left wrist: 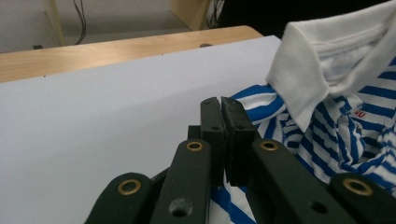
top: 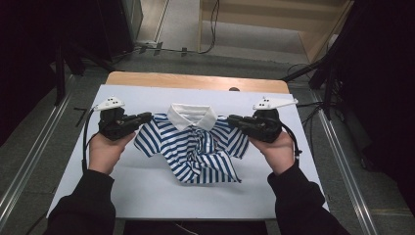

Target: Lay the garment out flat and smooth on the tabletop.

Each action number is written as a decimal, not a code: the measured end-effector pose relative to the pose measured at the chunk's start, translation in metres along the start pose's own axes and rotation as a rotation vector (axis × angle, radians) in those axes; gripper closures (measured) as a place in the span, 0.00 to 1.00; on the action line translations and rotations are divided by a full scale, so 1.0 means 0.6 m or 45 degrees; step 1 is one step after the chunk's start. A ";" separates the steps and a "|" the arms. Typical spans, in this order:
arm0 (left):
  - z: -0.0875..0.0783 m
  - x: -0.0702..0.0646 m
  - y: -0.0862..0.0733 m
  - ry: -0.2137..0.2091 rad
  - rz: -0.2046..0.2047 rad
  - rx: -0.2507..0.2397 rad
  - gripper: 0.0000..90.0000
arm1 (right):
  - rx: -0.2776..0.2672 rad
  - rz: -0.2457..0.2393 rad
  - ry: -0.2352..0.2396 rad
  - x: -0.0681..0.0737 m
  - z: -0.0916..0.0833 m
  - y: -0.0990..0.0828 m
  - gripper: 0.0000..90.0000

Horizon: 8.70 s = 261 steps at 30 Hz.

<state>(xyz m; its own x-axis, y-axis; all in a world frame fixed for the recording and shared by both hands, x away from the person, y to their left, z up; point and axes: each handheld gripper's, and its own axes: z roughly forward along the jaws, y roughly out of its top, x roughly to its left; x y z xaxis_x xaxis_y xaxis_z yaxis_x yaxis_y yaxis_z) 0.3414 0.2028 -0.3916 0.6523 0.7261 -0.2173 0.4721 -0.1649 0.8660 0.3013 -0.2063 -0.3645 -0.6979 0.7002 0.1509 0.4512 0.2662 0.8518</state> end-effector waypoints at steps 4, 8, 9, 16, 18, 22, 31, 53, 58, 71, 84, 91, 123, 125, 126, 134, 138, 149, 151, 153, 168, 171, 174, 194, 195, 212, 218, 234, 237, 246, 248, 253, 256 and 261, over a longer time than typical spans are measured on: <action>-0.011 -0.008 0.001 -0.013 0.006 -0.005 0.99 | -0.028 -0.001 0.037 0.010 -0.021 0.004 0.92; -0.010 -0.019 -0.020 -0.029 0.024 0.048 0.99 | 0.008 -0.013 0.016 0.008 -0.021 -0.007 0.91; -0.008 -0.020 -0.024 -0.032 0.025 0.061 0.99 | 0.020 -0.005 0.017 0.005 -0.019 -0.012 0.91; 0.008 -0.030 -0.039 -0.060 0.040 0.116 0.99 | 0.075 0.048 0.006 -0.016 -0.015 -0.042 0.91; 0.014 -0.033 -0.044 -0.062 0.045 0.140 0.99 | 0.086 0.066 0.012 -0.020 -0.015 -0.049 0.91; 0.019 -0.037 -0.055 -0.075 0.049 0.182 0.99 | 0.106 0.078 0.016 -0.020 -0.014 -0.062 0.91; -0.008 -0.056 -0.077 -0.123 0.075 0.227 0.99 | 0.133 0.085 0.065 -0.002 -0.027 -0.088 0.91; 0.004 -0.021 0.092 0.058 0.151 0.092 0.99 | 0.063 0.075 0.033 -0.047 -0.027 0.060 0.91; 0.072 0.031 0.139 0.096 0.048 0.061 0.90 | 0.102 0.093 -0.156 -0.109 0.029 0.125 0.76; 0.140 0.076 0.072 0.081 -0.087 0.177 0.52 | 0.151 0.146 -0.177 -0.137 0.121 0.073 0.55; 0.143 0.058 0.008 0.032 -0.069 0.259 0.43 | 0.177 0.174 -0.055 -0.107 0.115 0.002 0.49; 0.146 0.049 -0.028 -0.004 -0.074 0.280 0.42 | 0.238 0.175 -0.024 -0.091 0.125 -0.036 0.46; 0.106 0.005 -0.092 -0.107 -0.051 0.295 0.39 | 0.272 0.106 0.116 -0.005 0.095 -0.092 0.43; 0.105 0.004 -0.094 -0.106 -0.049 0.300 0.39 | 0.278 0.101 0.119 -0.001 0.096 -0.093 0.43; 0.104 0.004 -0.096 -0.104 -0.047 0.299 0.39 | 0.295 0.082 0.125 0.007 0.101 -0.097 0.43; 0.090 -0.004 -0.106 -0.109 -0.047 0.294 0.39 | 0.325 0.048 0.167 0.035 0.117 -0.104 0.43; 0.085 -0.005 -0.108 -0.110 -0.043 0.296 0.39 | 0.331 0.029 0.183 0.048 0.125 -0.102 0.43; 0.062 -0.005 -0.114 -0.099 -0.042 0.274 0.39 | 0.375 -0.022 0.212 0.074 0.159 -0.099 0.43; 0.058 -0.003 -0.117 -0.095 -0.046 0.273 0.39 | 0.381 -0.037 0.218 0.078 0.164 -0.098 0.43; 0.056 -0.002 -0.118 -0.091 -0.053 0.274 0.39 | 0.382 -0.044 0.220 0.080 0.167 -0.098 0.43; 0.012 0.020 -0.140 -0.004 -0.116 0.252 0.39 | 0.567 -0.141 0.218 0.087 0.244 -0.116 0.47; 0.008 0.022 -0.142 0.006 -0.120 0.249 0.39 | 0.593 -0.162 0.233 0.084 0.252 -0.120 0.63; 0.006 0.022 -0.143 0.007 -0.125 0.245 0.39 | 0.597 -0.143 0.240 0.083 0.251 -0.117 0.75; 0.033 0.021 -0.134 -0.027 -0.102 0.267 0.39 | 0.393 0.025 0.258 0.024 0.153 -0.077 0.84; 0.035 0.020 -0.133 -0.033 -0.094 0.274 0.39 | 0.387 0.035 0.255 0.019 0.149 -0.078 0.84; 0.081 0.007 -0.115 -0.098 -0.052 0.304 0.39 | 0.379 0.171 0.135 -0.060 0.112 -0.111 0.84; 0.089 0.005 -0.112 -0.111 -0.044 0.305 0.39 | 0.394 0.231 0.095 -0.089 0.111 -0.130 0.84; 0.095 0.003 -0.111 -0.115 -0.036 0.321 0.39 | 0.456 0.271 0.056 -0.107 0.143 -0.160 0.71; 0.095 0.003 -0.111 -0.114 -0.037 0.318 0.39 | 0.423 0.273 0.044 -0.106 0.130 -0.154 0.64; 0.093 0.003 -0.110 -0.113 -0.044 0.310 0.39 | 0.315 0.203 0.029 -0.080 0.087 -0.128 0.51; 0.093 0.004 -0.110 -0.114 -0.044 0.310 0.39 | 0.305 0.191 0.039 -0.068 0.076 -0.120 0.50; 0.092 0.004 -0.109 -0.112 -0.043 0.307 0.39 | 0.316 0.163 0.066 -0.042 0.067 -0.114 0.48; 0.090 0.002 -0.108 -0.116 -0.038 0.303 0.39 | 0.321 0.145 0.077 -0.030 0.065 -0.115 0.48; 0.084 -0.004 -0.107 -0.129 -0.023 0.295 0.39 | 0.340 0.098 0.117 0.005 0.055 -0.120 0.48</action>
<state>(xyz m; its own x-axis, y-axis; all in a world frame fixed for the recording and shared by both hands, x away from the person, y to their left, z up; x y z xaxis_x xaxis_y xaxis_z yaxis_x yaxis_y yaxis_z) 0.3394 0.1780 -0.4691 0.6931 0.6617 -0.2861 0.6000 -0.3095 0.7377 0.2849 -0.2012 -0.4421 -0.6977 0.6654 0.2654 0.6269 0.3879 0.6756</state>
